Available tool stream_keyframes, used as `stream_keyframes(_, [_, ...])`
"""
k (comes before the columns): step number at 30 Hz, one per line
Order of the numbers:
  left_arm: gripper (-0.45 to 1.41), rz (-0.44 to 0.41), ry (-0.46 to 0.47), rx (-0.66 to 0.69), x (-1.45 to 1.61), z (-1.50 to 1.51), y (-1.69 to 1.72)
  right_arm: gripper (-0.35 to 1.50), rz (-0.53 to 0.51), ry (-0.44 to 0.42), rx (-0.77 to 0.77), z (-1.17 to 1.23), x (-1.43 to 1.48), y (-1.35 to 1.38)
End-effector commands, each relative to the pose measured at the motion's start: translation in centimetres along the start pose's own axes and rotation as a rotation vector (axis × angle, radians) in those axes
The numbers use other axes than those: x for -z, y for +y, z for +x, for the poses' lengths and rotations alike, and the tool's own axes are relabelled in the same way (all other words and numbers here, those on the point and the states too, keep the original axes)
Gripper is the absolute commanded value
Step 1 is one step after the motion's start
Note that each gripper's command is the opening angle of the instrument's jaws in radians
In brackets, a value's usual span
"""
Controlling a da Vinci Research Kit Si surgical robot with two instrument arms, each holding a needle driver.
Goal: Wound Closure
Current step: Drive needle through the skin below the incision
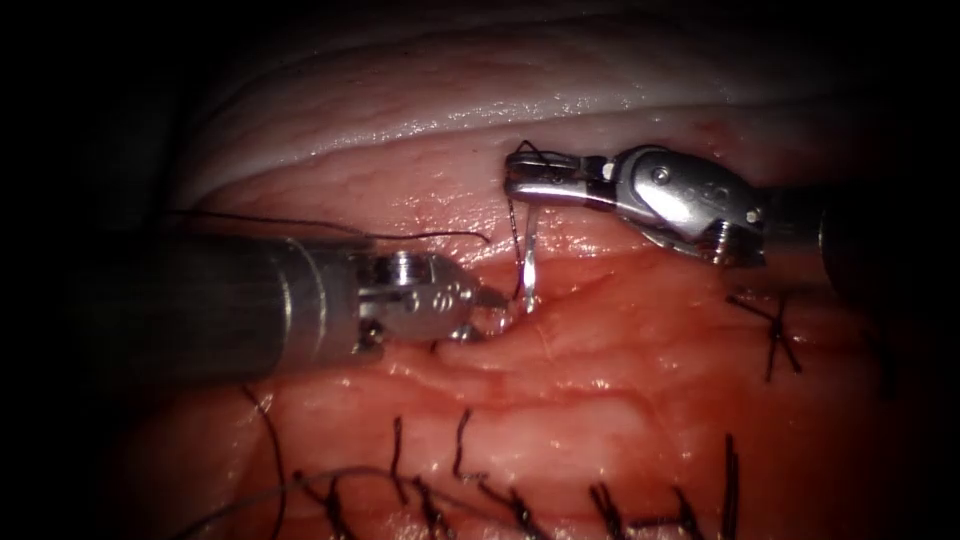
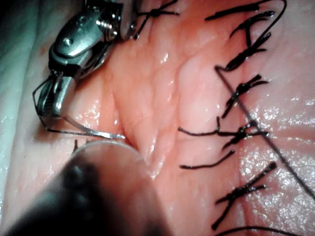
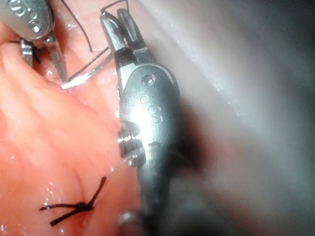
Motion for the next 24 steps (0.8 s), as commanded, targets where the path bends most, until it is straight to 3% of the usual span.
stream_keyframes(1, [0.22,0.003,0.004,0.001,-0.06,0.02,-0.03,-0.35,0.001,-0.002,0.025,-0.1,-0.05,0.04])
stream_keyframes(12, [0.2,0.013,0.029,0.012,-0.03,0.07,-0.09,-0.35,0.015,0.005,0.142,-0.16,-0.03,-0.15])
stream_keyframes(24, [0.2,0.025,0.049,0.017,-0.01,0.1,-0.11,-0.35,0.062,0.011,-0.082,-0.24,-0.02,-0.44])
